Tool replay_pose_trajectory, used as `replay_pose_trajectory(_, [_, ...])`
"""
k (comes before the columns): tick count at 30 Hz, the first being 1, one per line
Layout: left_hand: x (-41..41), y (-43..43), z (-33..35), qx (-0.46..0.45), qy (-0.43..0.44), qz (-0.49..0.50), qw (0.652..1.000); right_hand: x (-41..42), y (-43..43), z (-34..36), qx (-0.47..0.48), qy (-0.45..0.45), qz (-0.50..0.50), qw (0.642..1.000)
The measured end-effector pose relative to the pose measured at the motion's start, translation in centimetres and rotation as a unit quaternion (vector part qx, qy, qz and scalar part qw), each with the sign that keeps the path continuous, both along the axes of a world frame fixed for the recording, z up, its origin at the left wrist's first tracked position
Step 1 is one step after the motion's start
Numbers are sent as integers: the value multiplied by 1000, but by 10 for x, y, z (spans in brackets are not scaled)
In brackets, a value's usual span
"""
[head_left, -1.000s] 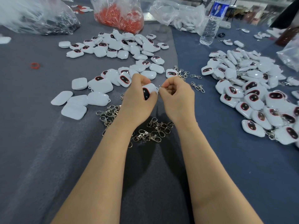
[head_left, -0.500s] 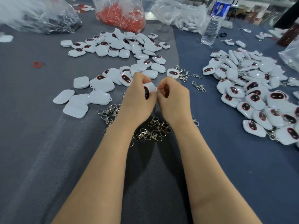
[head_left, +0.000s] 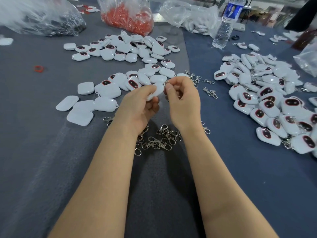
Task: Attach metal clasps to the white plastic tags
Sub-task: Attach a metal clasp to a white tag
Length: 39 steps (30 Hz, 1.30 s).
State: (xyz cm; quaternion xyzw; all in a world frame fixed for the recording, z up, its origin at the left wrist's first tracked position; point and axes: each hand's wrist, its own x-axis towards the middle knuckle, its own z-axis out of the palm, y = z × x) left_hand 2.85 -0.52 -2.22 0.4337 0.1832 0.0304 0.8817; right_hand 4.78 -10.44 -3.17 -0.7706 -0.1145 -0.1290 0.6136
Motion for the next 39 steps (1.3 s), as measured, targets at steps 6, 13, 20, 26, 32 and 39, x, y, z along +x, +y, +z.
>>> replay_pose_trajectory(6, [-1,-1,-4,361,-52,105,925,2,-3,-5,-132,-44,-16,990])
replay_pose_trajectory(13, [-6,-6,-8,565,-150,117,803,4,-3,-10,-163,-32,-8,986])
replay_pose_trajectory(20, [3,3,-4,-33,6,20,999,2,-2,-3,-61,-30,-1,998])
replay_pose_trajectory(26, [-3,7,0,-196,22,-76,977,0,-1,0,-59,-48,-14,997])
replay_pose_trajectory(32, [0,6,-2,-76,11,7,997,0,0,-4,-131,-95,-33,986])
replay_pose_trajectory(39, [-2,3,-2,373,-91,125,915,4,-1,-8,-195,-108,-35,974])
